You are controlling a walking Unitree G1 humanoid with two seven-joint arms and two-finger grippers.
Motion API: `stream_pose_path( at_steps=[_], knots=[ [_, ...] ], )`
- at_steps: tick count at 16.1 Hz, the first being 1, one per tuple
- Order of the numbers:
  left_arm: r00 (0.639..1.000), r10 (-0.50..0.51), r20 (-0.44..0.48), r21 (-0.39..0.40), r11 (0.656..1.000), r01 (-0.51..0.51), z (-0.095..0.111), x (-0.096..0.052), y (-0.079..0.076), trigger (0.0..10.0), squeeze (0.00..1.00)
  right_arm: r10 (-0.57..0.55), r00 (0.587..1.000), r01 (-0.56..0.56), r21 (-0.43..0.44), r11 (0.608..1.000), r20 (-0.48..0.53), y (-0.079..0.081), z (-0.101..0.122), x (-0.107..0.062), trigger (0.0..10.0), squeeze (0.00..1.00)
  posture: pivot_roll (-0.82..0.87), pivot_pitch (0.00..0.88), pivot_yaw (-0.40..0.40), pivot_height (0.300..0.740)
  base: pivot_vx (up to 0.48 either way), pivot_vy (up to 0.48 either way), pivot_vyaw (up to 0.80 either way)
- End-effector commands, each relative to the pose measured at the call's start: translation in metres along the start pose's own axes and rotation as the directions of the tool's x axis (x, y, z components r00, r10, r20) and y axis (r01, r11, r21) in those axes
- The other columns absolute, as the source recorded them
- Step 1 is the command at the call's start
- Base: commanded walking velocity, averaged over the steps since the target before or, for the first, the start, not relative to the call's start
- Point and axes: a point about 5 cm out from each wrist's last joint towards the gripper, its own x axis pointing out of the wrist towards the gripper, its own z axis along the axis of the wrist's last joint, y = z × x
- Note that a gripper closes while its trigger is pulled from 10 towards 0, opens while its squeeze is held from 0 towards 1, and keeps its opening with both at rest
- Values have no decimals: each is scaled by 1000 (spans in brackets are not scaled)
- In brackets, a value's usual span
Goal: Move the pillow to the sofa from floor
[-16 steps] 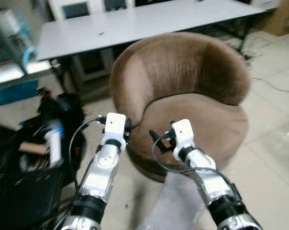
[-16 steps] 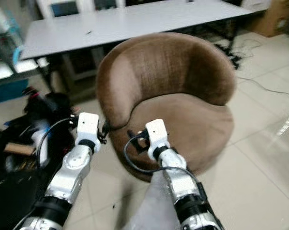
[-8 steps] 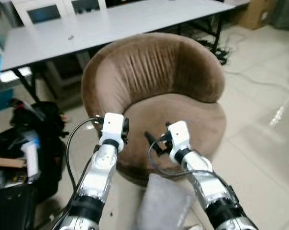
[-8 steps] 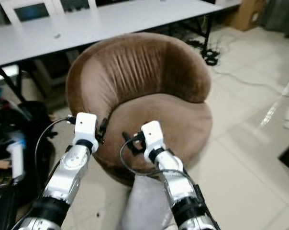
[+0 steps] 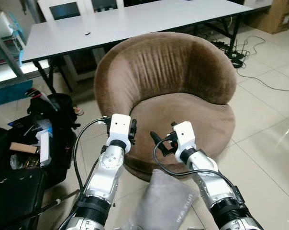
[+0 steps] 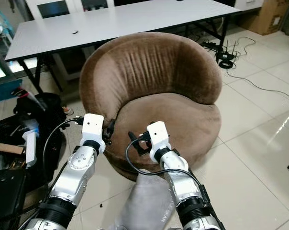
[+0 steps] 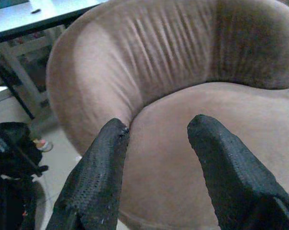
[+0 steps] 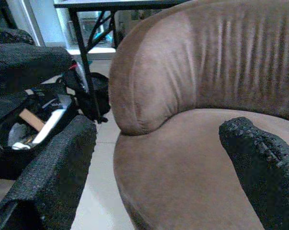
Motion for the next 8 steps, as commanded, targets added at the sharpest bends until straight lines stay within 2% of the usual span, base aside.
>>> stream_pose_path(
  at_steps=[1, 4, 5, 6, 7, 8],
  knots=[
    [999, 35, -18, 7, 999, -34, -2, 1, 7, 10000, 0, -1, 1000, 1, -11, 1000, 20, -2, 7, 3, 10000, 0, -166, 0, 103, 740, 0, 0, 0],
    [997, 57, -51, 23, 998, -56, -6, 2, 20, 10000, 0, -20, 1000, 20, -12, 1000, 21, -9, 8, 2, 10000, 0, -166, 0, 107, 740, 0, 0, 0],
    [997, 60, -49, 2, 998, -60, -6, 2, 24, 10000, 0, -24, 999, 24, -12, 1000, 21, -10, 8, 1, 10000, 0, -168, 0, 107, 740, 0, 0, 0],
    [996, 80, -24, 73, 994, -78, -3, 3, 30, 10000, 353, -26, 999, 26, -12, 1000, 21, -10, 7, 0, 10000, 0, -168, 0, 108, 740, 0, 0, 0],
    [994, 105, -14, 122, 987, -102, -1, 4, 34, 10000, 969, -26, 999, 27, -12, 1000, 21, -10, 7, 0, 10000, 0, -168, 0, 108, 740, 0, 0, 0],
    [994, 112, -19, 100, 989, -109, 0, 6, 37, 10000, 988, -28, 999, 28, -13, 1000, 20, -11, 7, -1, 10000, 0, -168, 0, 108, 740, 0, 0, 0]
  ],
)
